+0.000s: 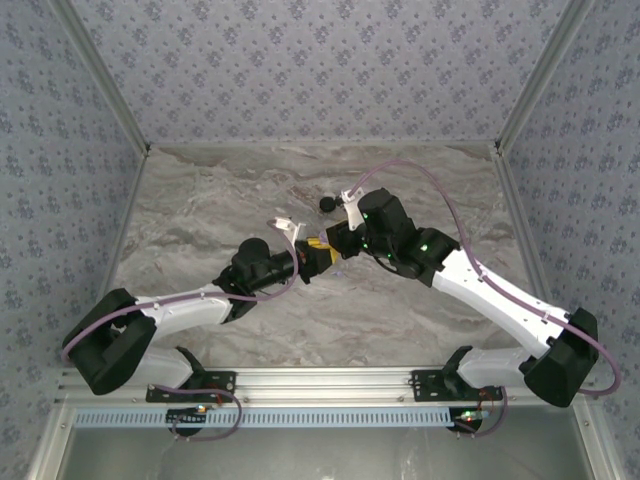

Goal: Insert the wireless bluetooth earbuds into the charging case

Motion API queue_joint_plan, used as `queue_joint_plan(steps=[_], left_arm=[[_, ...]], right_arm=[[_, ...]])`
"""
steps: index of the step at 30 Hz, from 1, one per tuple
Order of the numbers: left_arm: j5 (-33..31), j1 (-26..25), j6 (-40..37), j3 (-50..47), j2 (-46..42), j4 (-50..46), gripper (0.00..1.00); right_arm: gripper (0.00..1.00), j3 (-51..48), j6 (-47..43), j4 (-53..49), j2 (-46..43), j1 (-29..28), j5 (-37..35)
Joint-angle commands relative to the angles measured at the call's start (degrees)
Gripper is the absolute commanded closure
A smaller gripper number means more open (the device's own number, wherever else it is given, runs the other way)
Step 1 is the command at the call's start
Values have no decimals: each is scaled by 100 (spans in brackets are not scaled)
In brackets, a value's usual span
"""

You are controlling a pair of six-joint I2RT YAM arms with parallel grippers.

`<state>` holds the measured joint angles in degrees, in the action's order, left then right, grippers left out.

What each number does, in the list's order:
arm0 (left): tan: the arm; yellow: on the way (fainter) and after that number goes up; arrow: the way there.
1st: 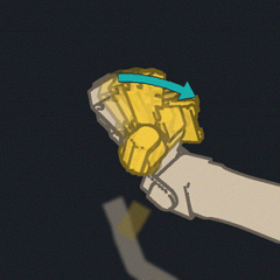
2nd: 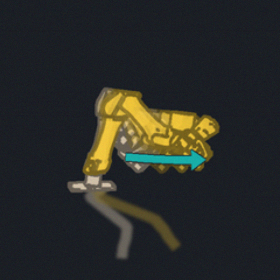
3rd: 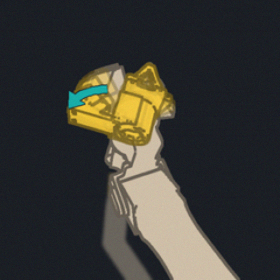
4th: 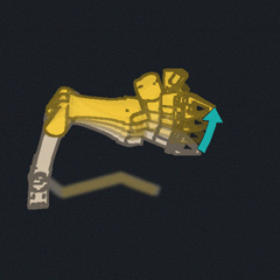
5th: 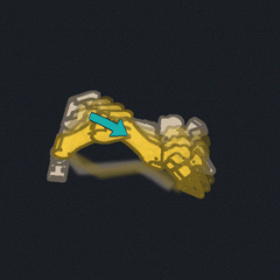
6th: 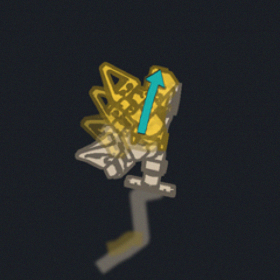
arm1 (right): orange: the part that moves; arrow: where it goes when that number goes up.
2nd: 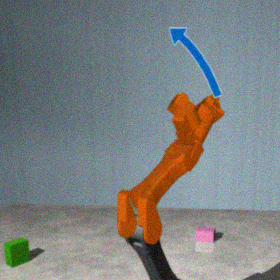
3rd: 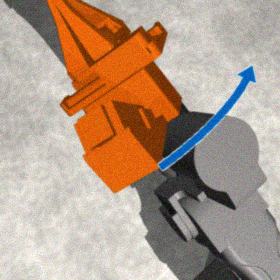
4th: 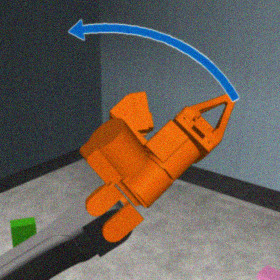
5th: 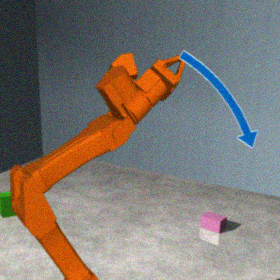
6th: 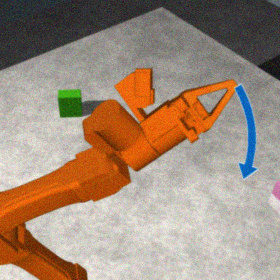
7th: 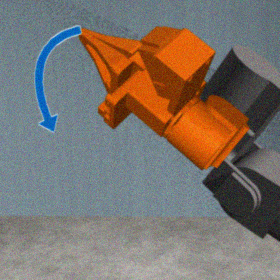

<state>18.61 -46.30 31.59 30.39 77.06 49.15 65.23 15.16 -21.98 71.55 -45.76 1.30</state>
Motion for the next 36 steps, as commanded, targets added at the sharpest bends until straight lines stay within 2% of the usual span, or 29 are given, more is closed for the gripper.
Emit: queue_joint_plan(steps=[1, 24, 30, 36], left_arm=[[-47, -30, 56, 204, -35, 173, 76], [130, -28, 99, 210, -37, 324, 76], [10, -28, 111, 170, -50, 291, 76], [-68, -33, 53, 143, -138, 227, 76]], right_arm=[[82, -85, -13, 30, -126, -47, -29], [82, -204, 78, 31, -80, -50, -68], [82, -197, 129, -8, -88, -50, 1], [74, -239, 154, -68, -200, -53, 129]])
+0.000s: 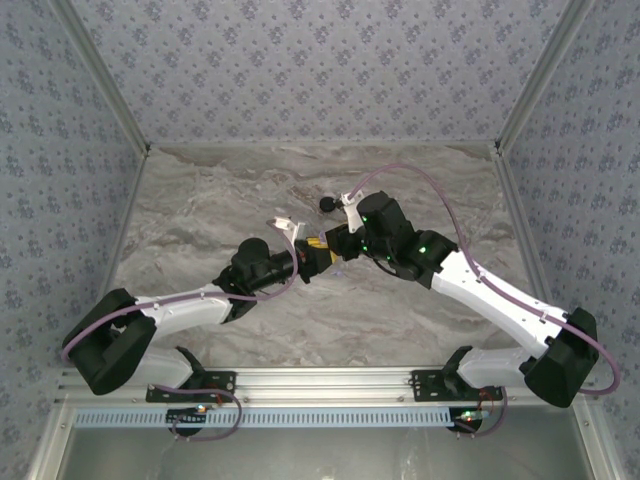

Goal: Insert the wireless bluetooth earbuds into the charging case

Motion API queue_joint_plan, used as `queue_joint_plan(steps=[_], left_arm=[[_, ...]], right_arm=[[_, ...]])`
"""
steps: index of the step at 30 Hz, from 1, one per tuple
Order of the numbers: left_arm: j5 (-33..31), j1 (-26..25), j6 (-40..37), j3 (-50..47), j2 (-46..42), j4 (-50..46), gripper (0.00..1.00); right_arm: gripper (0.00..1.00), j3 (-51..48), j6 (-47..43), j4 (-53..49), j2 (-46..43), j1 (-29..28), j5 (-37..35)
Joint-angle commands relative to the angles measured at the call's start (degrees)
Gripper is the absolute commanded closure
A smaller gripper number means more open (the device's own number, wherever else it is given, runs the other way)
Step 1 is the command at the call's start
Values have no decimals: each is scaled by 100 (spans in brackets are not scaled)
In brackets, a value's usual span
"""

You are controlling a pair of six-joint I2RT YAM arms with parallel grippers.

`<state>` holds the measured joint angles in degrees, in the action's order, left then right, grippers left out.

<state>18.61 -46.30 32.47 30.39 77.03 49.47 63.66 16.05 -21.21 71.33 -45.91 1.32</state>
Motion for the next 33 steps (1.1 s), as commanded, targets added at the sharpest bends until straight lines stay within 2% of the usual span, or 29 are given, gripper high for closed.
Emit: queue_joint_plan(steps=[1, 15, 25, 33], left_arm=[[-53, -32, -53, 133, -147, 187, 76], [35, -35, -342, 37, -261, 186, 77], [81, -67, -1214, -174, -576, -82, 79], [77, -90, -1833, -139, -924, -721, 79]], right_arm=[[73, -99, 63, -142, -197, -35, 131], [60, -55, 23, -254, -273, 14, 316], [46, 106, 105, -470, -617, 43, 373], [44, 239, 143, -660, -690, 71, 650]])
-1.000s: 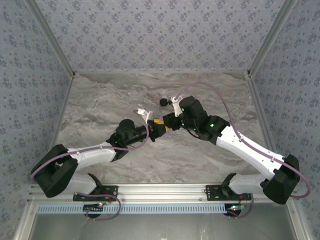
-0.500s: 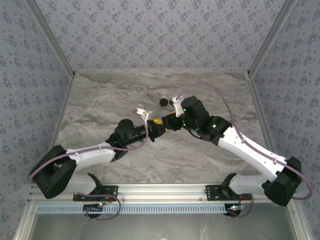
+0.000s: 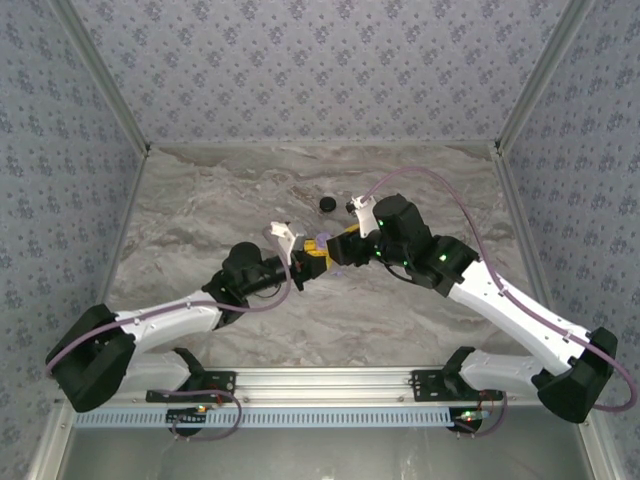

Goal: Insert the wireless bluetooth earbuds into the charging case

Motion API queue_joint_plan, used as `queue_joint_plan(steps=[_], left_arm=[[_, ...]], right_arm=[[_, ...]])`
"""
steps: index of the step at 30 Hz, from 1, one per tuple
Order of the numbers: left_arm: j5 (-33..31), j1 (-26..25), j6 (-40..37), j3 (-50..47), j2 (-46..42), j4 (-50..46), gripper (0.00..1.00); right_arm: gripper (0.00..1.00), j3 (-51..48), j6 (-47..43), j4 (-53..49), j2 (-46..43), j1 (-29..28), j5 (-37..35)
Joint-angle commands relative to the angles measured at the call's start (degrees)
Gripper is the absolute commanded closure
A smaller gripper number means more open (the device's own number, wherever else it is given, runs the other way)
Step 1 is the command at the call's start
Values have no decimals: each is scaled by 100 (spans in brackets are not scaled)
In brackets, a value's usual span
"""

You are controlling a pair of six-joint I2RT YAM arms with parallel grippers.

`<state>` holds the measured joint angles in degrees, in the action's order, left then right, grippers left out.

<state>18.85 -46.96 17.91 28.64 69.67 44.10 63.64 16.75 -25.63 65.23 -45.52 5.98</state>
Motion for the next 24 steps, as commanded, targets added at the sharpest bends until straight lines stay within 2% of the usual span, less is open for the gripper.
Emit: queue_joint_plan(steps=[1, 13, 24], left_arm=[[48, -24, -408, 38, -224, -220, 79], [142, -34, -611, 28, -393, -429, 79], [-98, -37, -585, -8, -481, -493, 79]], right_arm=[[44, 254, 67, -247, -64, 33, 184], [45, 631, 142, -538, 374, 76, 195], [47, 654, 172, -698, 505, 78, 52]])
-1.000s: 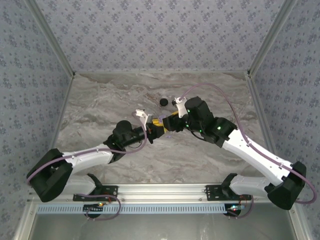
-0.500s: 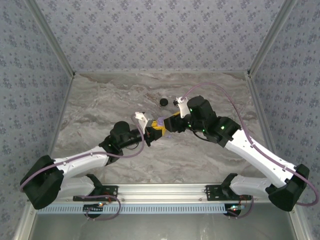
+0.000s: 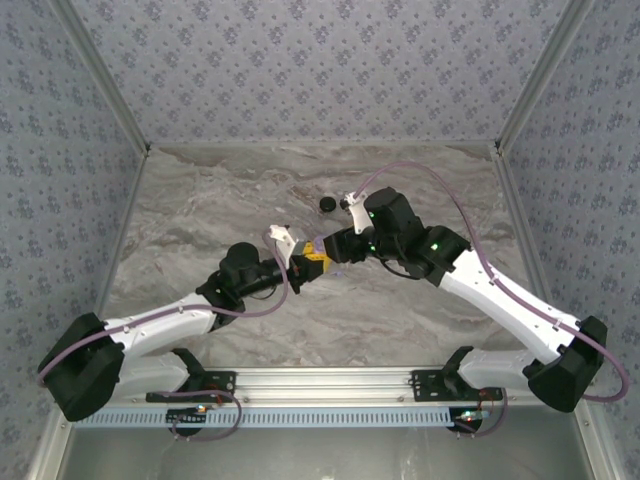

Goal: Insert the wireless bluetooth earbuds into the charging case

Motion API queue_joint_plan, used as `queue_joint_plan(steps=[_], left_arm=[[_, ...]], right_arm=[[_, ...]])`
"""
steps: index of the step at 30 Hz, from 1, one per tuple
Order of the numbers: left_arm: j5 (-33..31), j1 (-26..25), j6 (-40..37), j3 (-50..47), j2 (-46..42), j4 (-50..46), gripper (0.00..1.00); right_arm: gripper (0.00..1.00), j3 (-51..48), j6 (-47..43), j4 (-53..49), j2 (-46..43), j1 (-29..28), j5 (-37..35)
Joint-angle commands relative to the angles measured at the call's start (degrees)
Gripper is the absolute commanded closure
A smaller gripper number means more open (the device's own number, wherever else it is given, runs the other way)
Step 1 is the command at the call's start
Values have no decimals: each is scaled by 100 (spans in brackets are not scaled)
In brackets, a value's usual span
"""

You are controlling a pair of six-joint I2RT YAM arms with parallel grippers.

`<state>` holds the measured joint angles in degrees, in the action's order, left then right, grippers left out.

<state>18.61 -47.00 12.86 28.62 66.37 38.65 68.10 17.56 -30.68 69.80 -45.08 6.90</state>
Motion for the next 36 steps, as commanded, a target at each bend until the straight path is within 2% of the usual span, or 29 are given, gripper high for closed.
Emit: queue_joint_plan(steps=[1, 6, 10, 17, 25, 32, 36], left_arm=[[-149, -30, -64, -8, -159, 18, 79], [-816, -31, -36, 199, -219, -892, 78], [-1074, -30, 3, 131, -379, -1176, 78], [-1258, -29, 45, 115, -879, -1862, 78], [-1386, -31, 128, 65, -1445, -2302, 78], [-1498, -31, 181, -1, -1635, -2334, 77], [-1570, -34, 225, -12, -1635, -2353, 77]], right_arm=[[47, 205, 120, -201, 38, 34, -106], [47, 135, 567, -349, 32, 175, -1016], [46, -129, 858, -642, 96, 515, -1266], [50, -383, 720, -783, 804, 974, -550], [70, -619, 483, -476, 1896, 931, 407], [81, -562, 503, -221, 2763, 812, 732], [85, -491, 551, -102, 3055, 715, 622]])
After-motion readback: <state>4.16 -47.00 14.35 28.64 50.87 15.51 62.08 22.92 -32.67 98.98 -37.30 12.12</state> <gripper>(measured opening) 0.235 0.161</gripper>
